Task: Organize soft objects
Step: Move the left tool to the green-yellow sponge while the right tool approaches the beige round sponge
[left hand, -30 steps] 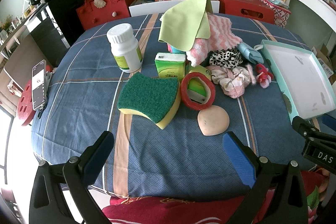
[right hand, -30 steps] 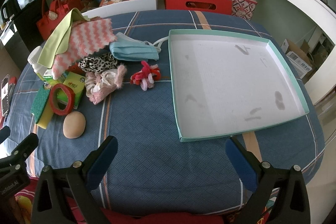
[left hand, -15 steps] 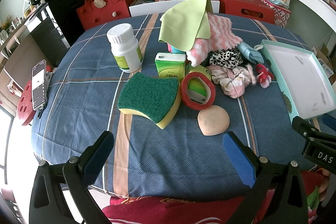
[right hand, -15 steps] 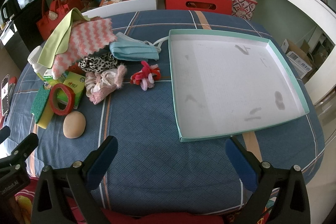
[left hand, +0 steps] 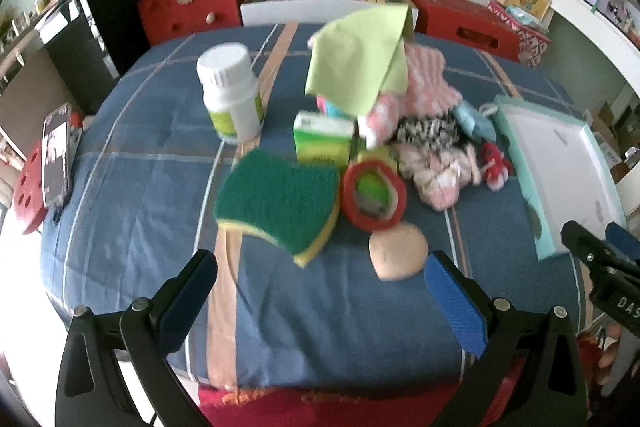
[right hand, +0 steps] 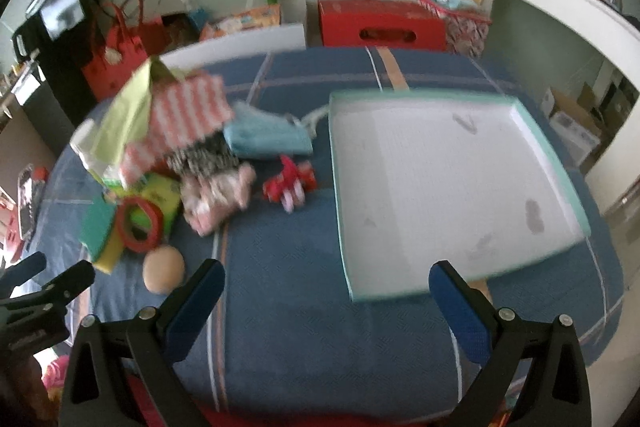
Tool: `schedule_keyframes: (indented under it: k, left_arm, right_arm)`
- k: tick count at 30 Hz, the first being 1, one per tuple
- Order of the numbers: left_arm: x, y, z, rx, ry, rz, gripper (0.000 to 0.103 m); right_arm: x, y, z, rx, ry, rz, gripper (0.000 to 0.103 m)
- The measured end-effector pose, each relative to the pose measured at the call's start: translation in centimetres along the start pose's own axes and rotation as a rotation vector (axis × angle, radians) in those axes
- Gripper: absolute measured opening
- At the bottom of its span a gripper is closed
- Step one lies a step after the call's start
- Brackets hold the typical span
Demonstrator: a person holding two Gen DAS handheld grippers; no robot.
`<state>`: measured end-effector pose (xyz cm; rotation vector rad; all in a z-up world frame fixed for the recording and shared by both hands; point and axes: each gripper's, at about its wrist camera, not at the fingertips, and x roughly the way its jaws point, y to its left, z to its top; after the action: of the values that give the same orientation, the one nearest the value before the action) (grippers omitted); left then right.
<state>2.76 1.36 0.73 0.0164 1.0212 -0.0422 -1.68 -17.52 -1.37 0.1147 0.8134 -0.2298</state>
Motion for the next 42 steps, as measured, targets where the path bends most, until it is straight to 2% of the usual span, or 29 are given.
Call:
schedule_keyframes:
  k: [4, 8, 14, 18, 20, 23, 27, 31, 39, 42]
  left_arm:
    - [-0.6, -0.2, 2.3, 0.024, -0.054, -0.017, 0.103]
    - [-1.3, -0.3, 5.2, 0.023, -0.104, -0.06, 0.103]
    - [-1.1, 0.1, 8.2, -0.045, -0.131, -0.116, 0.103]
    - [-0.4, 0.0, 9.2, -0.064, -0.138, -0.104, 0.103]
    - [0.1, 0.0, 9.2, -0.058, -0.126, -0.085, 0.103]
    - [0.8, 0.3, 8.9, -0.07, -0.109, -0.065, 0.103]
    - [1.8, 1.4, 8.3, -0.094, -0.088, -0.072, 0.103]
    - [2.4, 2.8, 7.5, -0.123, -0.066, -0.06, 0.103]
    - [3.0, 3.9, 5.9, -0.133, -0.017, -0.083, 0.103]
    - [3.9, 4.2, 5.0, -0.128, 0.027, -0.083, 0.103]
  right_arm:
    - [-0.6, 0.4, 2.3, -0.006, -0.057, 0.066, 0.103]
    - [-0.7, 1.2, 4.5, -0.022, -0.096, 0.09, 0.103]
    - [-0.5, 1.5, 6.9, -0.019, -0.121, 0.132, 0.103]
    - [0.3, 1.0, 8.1, 0.03, -0.116, 0.184, 0.103]
    - [1.0, 0.9, 8.4, 0.053, -0.108, 0.207, 0.103]
    - [2.0, 1.5, 8.8, 0.04, -0.097, 0.185, 0.103]
    - [3.1, 2.4, 9.1, 0.023, -0.069, 0.2, 0.103]
    - [3.8, 3.6, 8.4, -0.016, -0.045, 0.178, 0.103]
    - [4.9, 6.1, 6.1, -0.108, 0.025, 0.208, 0.103]
    - [5.4, 7.0, 5.0, -0.131, 0.052, 0.22, 0.103]
